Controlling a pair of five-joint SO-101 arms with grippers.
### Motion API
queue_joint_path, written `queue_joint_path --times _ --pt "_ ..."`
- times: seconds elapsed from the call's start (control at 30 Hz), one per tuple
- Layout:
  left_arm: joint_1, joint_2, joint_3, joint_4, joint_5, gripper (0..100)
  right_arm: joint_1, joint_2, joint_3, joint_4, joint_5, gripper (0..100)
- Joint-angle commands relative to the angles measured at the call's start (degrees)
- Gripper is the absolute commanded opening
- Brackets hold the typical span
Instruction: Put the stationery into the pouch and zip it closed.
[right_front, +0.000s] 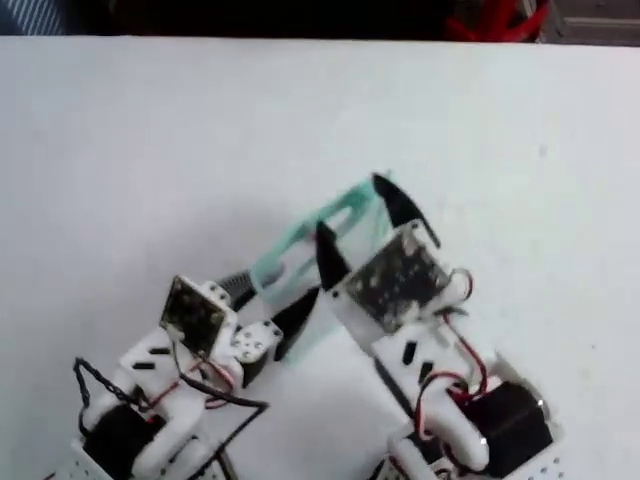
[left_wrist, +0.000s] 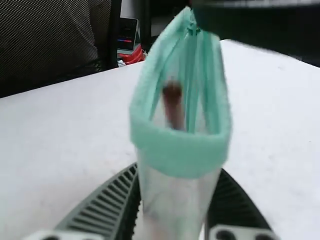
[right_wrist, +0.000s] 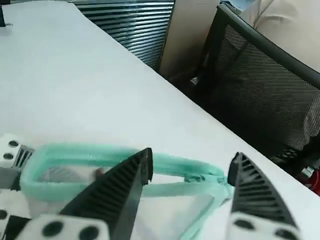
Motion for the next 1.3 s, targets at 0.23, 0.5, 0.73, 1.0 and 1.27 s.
queue_joint_path --times 0.23,0.5,0.73,1.0,1.27 --pt "0.7 0.6 -0.3 -0.7 0.2 18 3.5 9.8 -13.8 5.7 -8.0 24.0" --pt "0.6 0.5 -0.9 0.1 -0.3 18 9.3 15.5 -20.5 11.2 -8.0 6.1" --pt "0.5 0.5 -0.8 -0.2 -0.4 14 24.9 16.1 -24.8 19.5 -11.1 14.9" --pt "5.5 0.6 -0.5 -1.1 -11.9 2 37.4 11.2 -15.7 21.5 -2.1 10.5" --pt "6.0 0.6 -0.3 -1.1 -19.3 2 42.2 -5.1 3.2 15.1 -0.4 10.4"
